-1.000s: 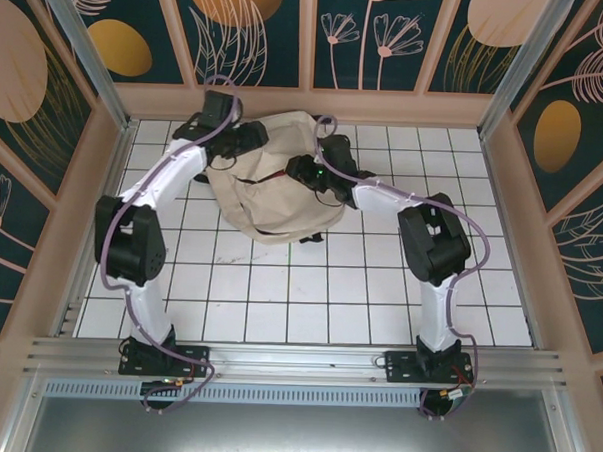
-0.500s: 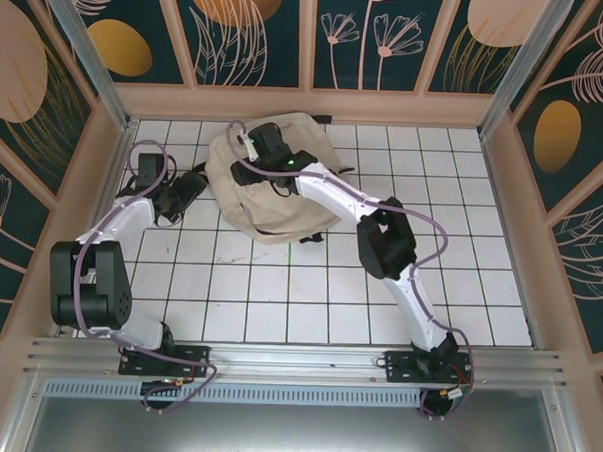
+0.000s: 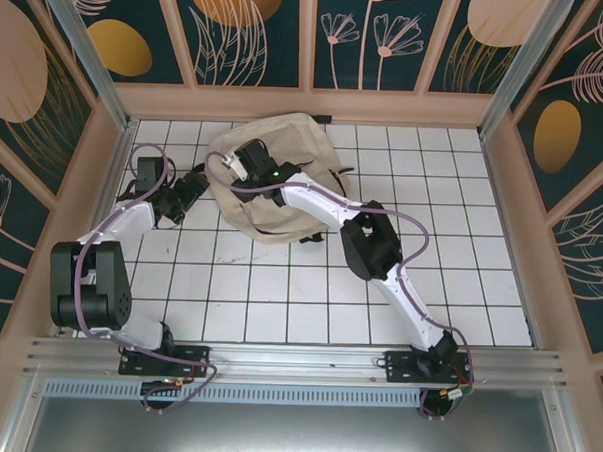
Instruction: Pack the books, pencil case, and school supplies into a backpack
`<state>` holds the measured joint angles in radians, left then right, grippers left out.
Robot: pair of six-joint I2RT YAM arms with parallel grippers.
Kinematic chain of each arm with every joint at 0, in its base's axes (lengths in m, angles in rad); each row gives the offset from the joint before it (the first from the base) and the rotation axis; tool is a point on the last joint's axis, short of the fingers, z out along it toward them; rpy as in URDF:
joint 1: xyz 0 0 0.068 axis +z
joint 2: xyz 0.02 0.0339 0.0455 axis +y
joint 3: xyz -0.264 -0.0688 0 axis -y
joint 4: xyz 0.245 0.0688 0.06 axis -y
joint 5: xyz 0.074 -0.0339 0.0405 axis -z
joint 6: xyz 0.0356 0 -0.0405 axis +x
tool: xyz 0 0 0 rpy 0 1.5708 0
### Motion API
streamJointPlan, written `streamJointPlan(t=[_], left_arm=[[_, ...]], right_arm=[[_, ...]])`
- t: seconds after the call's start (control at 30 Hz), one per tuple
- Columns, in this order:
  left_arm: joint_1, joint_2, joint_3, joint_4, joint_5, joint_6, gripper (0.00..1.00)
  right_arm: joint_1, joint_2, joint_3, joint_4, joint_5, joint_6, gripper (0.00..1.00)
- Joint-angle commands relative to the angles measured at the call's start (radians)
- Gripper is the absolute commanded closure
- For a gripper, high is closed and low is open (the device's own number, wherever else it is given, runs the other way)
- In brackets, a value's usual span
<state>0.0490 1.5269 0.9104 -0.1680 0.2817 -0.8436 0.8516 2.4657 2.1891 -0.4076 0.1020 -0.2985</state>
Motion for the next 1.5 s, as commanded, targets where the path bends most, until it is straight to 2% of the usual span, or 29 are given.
streamJointPlan(t=[0.0,0.07,0.2,0.37,0.4,0.47,0.6,0.73,0.87,0.97,1.17,1.23,1.4,1.47], left_arm=[[0.008,0.019,-0.015,0.020,0.013,-0.012,0.19],[0.009,0.019,-0.017,0.021,0.005,-0.016,0.19],[0.021,0.013,-0.030,0.023,-0.016,-0.029,0.19],[0.029,0.020,-0.041,0.043,0.011,-0.020,0.22],[0.028,0.026,-0.043,0.056,0.034,-0.015,0.23],[0.029,0.044,-0.042,0.090,0.079,0.005,0.24],[0.027,0.112,-0.025,0.210,0.207,0.049,0.25],[0.023,0.181,0.011,0.257,0.221,0.067,0.32],[-0.001,0.282,0.056,0.231,0.230,0.096,0.39],[-0.026,0.315,0.101,0.245,0.229,0.099,0.49],[-0.050,0.387,0.138,0.240,0.229,0.098,0.62],[-0.052,0.394,0.137,0.240,0.234,0.103,0.70],[-0.067,0.321,0.102,0.238,0.243,0.108,1.00],[-0.076,0.272,0.068,0.234,0.246,0.105,1.00]], right_arm=[[0.019,-0.004,-0.004,-0.001,-0.037,-0.048,0.37],[0.027,0.000,-0.023,0.020,0.016,-0.074,0.38],[0.045,-0.021,-0.068,0.114,0.197,-0.097,0.39],[0.040,-0.017,0.020,0.099,0.383,-0.040,0.42],[0.032,-0.022,0.032,0.071,0.361,-0.013,0.42],[0.016,-0.057,0.020,0.016,0.219,0.037,0.42],[0.012,-0.158,-0.106,0.047,0.027,0.081,0.42],[0.007,-0.200,-0.145,0.055,-0.031,0.134,0.41],[0.002,-0.227,-0.163,0.050,-0.076,0.168,0.39],[-0.003,-0.242,-0.175,0.056,-0.082,0.187,0.39],[-0.015,-0.262,-0.187,0.062,-0.149,0.213,0.39],[-0.017,-0.267,-0.190,0.055,-0.160,0.210,0.39],[-0.026,-0.250,-0.176,0.012,-0.229,0.183,0.40],[-0.027,-0.227,-0.146,-0.022,-0.245,0.171,0.41]])
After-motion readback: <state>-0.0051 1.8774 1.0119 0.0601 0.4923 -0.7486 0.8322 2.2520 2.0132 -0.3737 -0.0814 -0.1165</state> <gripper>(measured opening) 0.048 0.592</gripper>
